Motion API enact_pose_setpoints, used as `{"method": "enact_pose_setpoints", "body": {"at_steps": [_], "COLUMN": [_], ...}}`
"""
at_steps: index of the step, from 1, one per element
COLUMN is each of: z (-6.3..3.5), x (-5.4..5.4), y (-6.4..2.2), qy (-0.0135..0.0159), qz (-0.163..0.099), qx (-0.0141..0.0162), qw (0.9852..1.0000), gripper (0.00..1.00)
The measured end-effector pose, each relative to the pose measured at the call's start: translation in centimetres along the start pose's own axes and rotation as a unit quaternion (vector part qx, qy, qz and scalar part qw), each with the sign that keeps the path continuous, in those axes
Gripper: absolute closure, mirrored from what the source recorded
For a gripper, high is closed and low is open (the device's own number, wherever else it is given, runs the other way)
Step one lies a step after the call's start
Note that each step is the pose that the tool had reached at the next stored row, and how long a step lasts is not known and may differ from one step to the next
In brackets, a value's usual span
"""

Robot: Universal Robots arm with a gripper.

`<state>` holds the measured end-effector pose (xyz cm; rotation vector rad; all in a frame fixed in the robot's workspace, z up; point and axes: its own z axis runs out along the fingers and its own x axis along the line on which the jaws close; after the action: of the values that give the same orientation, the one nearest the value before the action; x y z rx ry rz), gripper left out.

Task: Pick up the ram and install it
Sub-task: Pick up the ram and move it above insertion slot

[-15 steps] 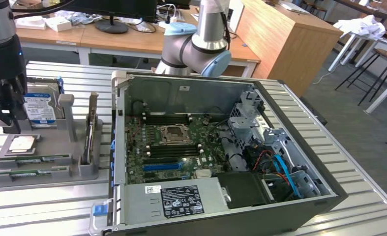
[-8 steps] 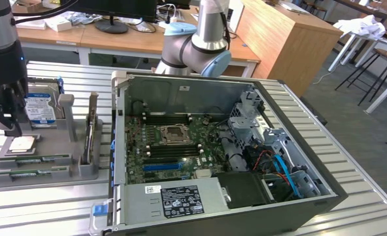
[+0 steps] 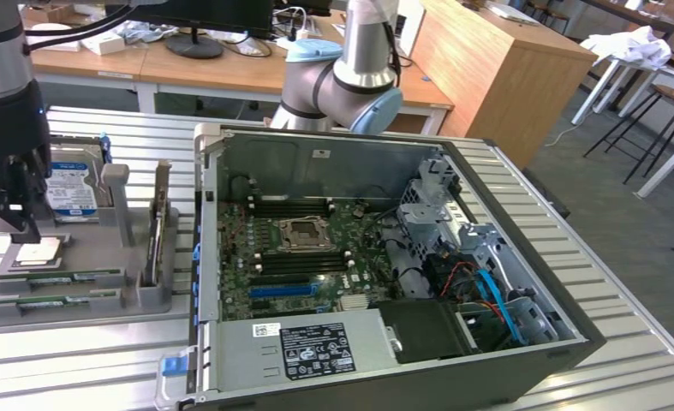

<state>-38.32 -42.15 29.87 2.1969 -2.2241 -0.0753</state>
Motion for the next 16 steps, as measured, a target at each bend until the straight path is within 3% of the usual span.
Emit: {"method": "enact_pose_setpoints", "body": {"at_steps": [16], "z": [1.56], "x": [0.0], "y": [-0.07], "qy": [0.0], "qz": [0.0], "qx": [0.0], "qw": [1.0], "gripper": [0.59]}}
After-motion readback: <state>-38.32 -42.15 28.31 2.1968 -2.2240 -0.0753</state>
